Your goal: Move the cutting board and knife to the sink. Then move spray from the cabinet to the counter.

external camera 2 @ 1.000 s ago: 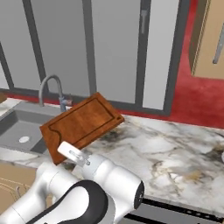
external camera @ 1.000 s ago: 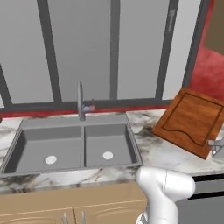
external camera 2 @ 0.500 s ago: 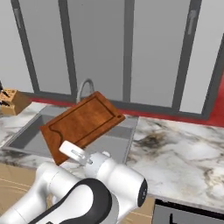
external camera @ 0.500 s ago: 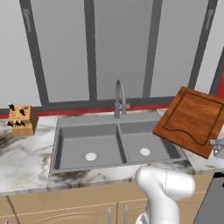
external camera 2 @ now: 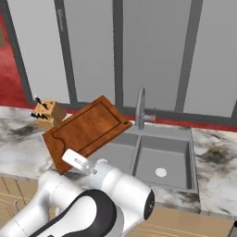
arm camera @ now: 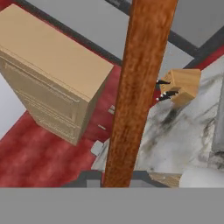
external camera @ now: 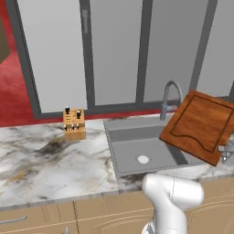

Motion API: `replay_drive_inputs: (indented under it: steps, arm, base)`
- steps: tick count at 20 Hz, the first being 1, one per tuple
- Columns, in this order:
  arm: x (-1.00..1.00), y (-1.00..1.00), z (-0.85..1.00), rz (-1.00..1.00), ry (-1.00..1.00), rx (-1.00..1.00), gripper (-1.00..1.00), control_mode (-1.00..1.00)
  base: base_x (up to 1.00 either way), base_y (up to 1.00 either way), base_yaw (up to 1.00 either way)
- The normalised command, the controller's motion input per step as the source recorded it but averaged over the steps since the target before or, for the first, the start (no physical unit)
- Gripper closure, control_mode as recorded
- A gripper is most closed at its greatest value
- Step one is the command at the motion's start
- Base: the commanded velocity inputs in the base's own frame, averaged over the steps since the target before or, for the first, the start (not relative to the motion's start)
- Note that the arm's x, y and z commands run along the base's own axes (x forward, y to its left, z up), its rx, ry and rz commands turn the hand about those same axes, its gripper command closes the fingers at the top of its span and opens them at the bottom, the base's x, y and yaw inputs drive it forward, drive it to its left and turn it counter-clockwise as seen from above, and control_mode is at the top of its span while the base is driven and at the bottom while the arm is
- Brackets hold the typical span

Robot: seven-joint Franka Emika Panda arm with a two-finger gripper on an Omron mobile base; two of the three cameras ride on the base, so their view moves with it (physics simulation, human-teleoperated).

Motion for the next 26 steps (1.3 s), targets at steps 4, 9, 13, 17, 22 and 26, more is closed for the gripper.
replay_drive_inputs:
  steps: [4,9,13,17,22,26]
  arm:
    - [0.0,0.0,0.0,0.0,0.0,0.0,1.0,1.0]
    - [0.51,0.02,0.0,-0.14,0.17,0.01,1.0,-1.0]
    - [0.47,-0.13,0.0,-0.31,0.52,0.04,1.0,-1.0]
    - [0.34,-0.21,0.0,-0.13,0.47,0.02,1.0,-1.0]
    - [0.47,-0.03,-0.05,0.0,0.53,0.0,1.0,-1.0]
    - [0.47,0.0,-0.06,0.0,0.49,0.0,1.0,-1.0]
  base:
    - [0.42,0.84,-0.17]
    - [0.11,0.03,-0.03]
    - [0.0,0.0,0.0]
    - [0.0,0.0,0.0]
    - [0.0,0.0,0.0]
    - [0.0,0.0,0.0]
